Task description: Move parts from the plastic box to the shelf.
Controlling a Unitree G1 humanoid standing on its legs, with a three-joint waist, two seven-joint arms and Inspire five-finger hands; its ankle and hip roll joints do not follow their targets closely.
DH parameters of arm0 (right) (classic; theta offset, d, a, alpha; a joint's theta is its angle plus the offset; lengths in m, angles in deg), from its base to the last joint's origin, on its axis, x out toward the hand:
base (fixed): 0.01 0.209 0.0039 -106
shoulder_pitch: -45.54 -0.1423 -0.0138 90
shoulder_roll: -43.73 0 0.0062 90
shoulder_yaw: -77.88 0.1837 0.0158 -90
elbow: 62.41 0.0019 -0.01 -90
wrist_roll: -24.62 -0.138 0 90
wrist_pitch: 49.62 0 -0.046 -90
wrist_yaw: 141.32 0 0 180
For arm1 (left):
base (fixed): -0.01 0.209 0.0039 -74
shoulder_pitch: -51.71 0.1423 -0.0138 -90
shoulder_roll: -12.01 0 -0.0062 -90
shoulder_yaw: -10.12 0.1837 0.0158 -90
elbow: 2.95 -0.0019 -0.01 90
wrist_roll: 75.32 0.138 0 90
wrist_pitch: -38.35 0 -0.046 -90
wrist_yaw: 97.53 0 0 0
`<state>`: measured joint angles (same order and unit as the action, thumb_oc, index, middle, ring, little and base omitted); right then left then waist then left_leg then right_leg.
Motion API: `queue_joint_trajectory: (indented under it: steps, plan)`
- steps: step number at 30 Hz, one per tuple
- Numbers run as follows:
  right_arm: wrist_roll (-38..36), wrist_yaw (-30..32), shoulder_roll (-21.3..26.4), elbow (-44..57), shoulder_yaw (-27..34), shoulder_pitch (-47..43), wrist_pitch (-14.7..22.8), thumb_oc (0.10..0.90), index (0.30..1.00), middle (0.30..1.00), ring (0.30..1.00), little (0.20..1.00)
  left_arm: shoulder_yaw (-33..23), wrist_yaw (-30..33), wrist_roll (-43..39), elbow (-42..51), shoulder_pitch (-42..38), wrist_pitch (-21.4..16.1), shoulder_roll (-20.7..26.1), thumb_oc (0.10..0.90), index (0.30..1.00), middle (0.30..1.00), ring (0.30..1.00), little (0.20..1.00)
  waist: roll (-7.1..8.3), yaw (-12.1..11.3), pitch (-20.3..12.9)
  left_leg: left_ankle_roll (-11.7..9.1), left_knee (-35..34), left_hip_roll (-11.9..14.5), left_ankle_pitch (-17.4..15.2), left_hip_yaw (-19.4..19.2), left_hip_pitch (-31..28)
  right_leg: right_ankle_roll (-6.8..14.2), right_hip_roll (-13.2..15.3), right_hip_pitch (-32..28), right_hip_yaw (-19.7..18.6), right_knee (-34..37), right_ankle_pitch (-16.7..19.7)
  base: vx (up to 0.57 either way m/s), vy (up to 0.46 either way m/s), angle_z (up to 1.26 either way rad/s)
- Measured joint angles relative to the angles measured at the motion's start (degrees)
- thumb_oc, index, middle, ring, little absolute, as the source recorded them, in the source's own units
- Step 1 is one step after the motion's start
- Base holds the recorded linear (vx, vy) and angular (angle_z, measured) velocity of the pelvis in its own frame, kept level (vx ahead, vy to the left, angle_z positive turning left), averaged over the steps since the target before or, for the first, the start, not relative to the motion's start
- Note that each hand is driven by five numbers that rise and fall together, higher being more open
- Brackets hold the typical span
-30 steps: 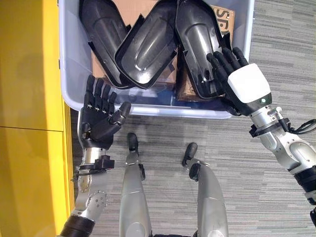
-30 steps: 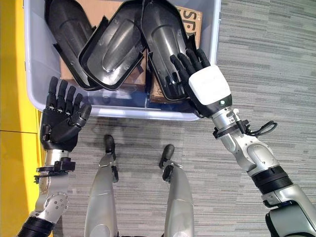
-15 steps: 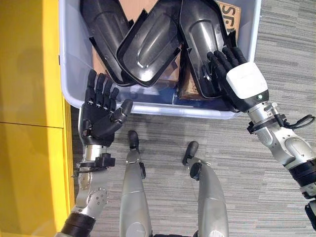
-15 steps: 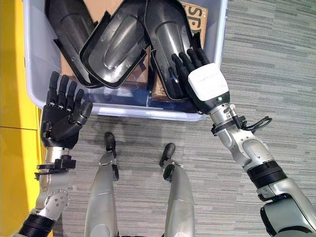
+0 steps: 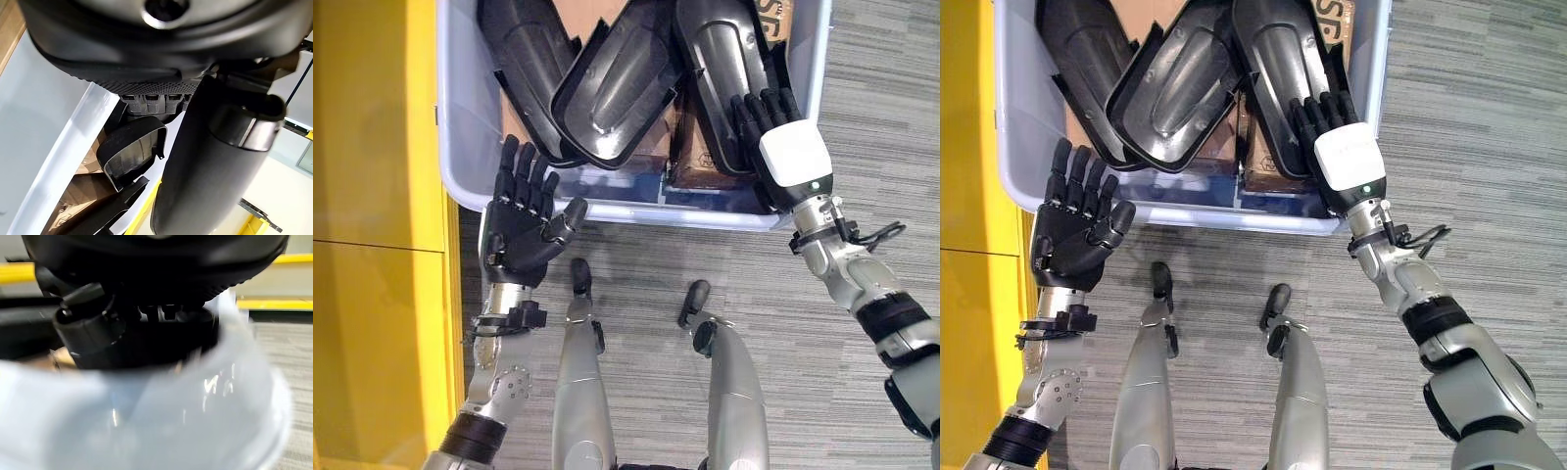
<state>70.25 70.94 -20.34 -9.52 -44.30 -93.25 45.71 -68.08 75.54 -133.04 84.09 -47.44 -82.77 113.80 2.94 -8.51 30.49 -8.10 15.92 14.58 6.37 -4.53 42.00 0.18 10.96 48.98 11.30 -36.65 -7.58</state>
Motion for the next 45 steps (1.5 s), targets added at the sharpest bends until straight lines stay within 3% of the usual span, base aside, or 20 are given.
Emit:
queue_joint_trajectory:
  steps: [12, 20, 21, 22, 23, 28, 33, 41, 45]
  plan:
    - [6.4, 6.53, -2.33, -11.01, -5.63, -5.03, -1.65, 0.9, 1.0, 1.0, 1.0, 1.0, 1.65, -0.42, 0.05, -3.21, -2.69, -0.17, -0.67, 0.9, 1.0, 1.0, 1.0, 1.0, -0.72, 0.15, -0.3, 0.4, -0.41, -0.67, 0.57, 0.04, 0.07, 0.19, 0.67, 0.41, -0.01, -0.34, -0.2, 0.0, 0.001, 0.01]
    - [7.08, 7.82, -1.24, -10.49, -6.81, -6.79, -1.85, 0.9, 1.0, 1.0, 1.0, 1.0, 1.47, -1.03, 0.08, -3.11, -3.37, -1.44, -1.18, 0.9, 1.0, 1.0, 1.0, 1.0, -1.73, 0.44, -0.83, -0.05, 0.9, -0.69, 0.47, 0.2, 3.01, 0.02, 0.86, 3.38, -0.13, -1.59, -0.64, 0.02, -0.004, 0.0]
    - [6.94, 7.79, -1.23, -10.6, -7.09, -6.66, -1.88, 0.869, 0.956, 0.956, 0.956, 0.956, 1.52, -1.01, 0.09, -3.1, -3.04, -1.33, -1.31, 0.9, 1.0, 1.0, 1.0, 1.0, -1.91, 0.44, -1.06, -0.05, 1.09, -0.69, 0.37, 0.27, 3.05, 0.09, 0.9, 3.37, -0.06, -1.77, -0.83, 0.0, -0.02, 0.05]
    - [6.27, 7.78, -1.18, -10.71, -7.4, -6.37, -2.06, 0.555, 0.517, 0.517, 0.517, 0.517, 1.64, -0.99, 0.11, -3.11, -2.53, -1.17, -1.71, 0.9, 1.0, 1.0, 1.0, 1.0, -2.48, 0.44, -1.62, -0.06, 1.2, -0.71, 0.3, 0.46, 3.28, 0.1, 1.03, 3.41, 0.04, -1.92, -0.99, -0.01, -0.012, 0.05]
    - [5.58, 7.74, -1.12, -10.69, -7.55, -6.13, -2.33, 0.4, 0.3, 0.3, 0.3, 0.3, 1.96, -0.81, 0.08, -3.19, -2.33, -1.19, -1.85, 0.9, 1.0, 1.0, 1.0, 1.0, -2.83, 0.36, -1.92, 0.01, 1.09, -0.75, 0.38, 0.57, 3.38, 0.1, 1.04, 3.49, 0.11, -1.91, -0.96, -0.01, -0.011, 0.07]
    - [-2.64, 8.34, -2.94, -10.59, -6.11, -6.74, -3.22, 0.4, 0.3, 0.3, 0.3, 0.3, 2.83, -0.72, 0.69, -3.2, -2.57, -0.98, -1.89, 0.9, 1.0, 1.0, 1.0, 1.0, -3.53, 0.39, -3.47, -0.04, 1.89, -0.75, 0.35, 0.94, 5.2, 0.01, 1.15, 4.97, 0.25, -2.41, -0.92, 0.0, 0.0, 0.01]
    - [-4.5, 8.35, -4.54, -10.92, -4.39, -6.96, -3.6, 0.4, 0.3, 0.3, 0.3, 0.3, 2.79, 0.13, 2.29, -3.15, -2.91, -0.12, -1.88, 0.9, 1.0, 1.0, 1.0, 1.0, -3.57, 0.29, -3.49, -0.15, 1.92, -1.09, 0.49, 1.65, 5.22, -0.06, 1.33, 5.02, 0.21, -2.64, -0.65, 0.0, 0.002, 0.01]
    - [-10.77, 12.32, -6.57, -13.08, 0.05, -3.78, 0.98, 0.4, 0.3, 0.3, 0.3, 0.3, 2.7, 1.93, 2.38, -2.86, -2.52, 1.23, -2.07, 0.9, 1.0, 1.0, 1.0, 1.0, -3.85, -0.05, -3.45, 0.37, 1.39, -1.65, 0.63, 0.6, 1.54, 0.07, 1.68, 1.61, -0.69, -1.55, 0.02, -0.02, 0.081, -0.01]
    - [-14.38, 14.48, -7.89, -12.93, 3.94, 3.52, 4.96, 0.4, 0.3, 0.3, 0.3, 0.3, 2.68, 1.93, 2.53, -2.96, -0.8, 2.59, -2.1, 0.9, 1.0, 1.0, 1.0, 1.0, -5.03, -1.06, -2.77, 0.84, -0.4, -1.86, 0.3, -0.74, -5.13, 0.61, 1.67, -4.84, -1.14, 0.93, 1.17, 0.03, 0.09, -0.06]
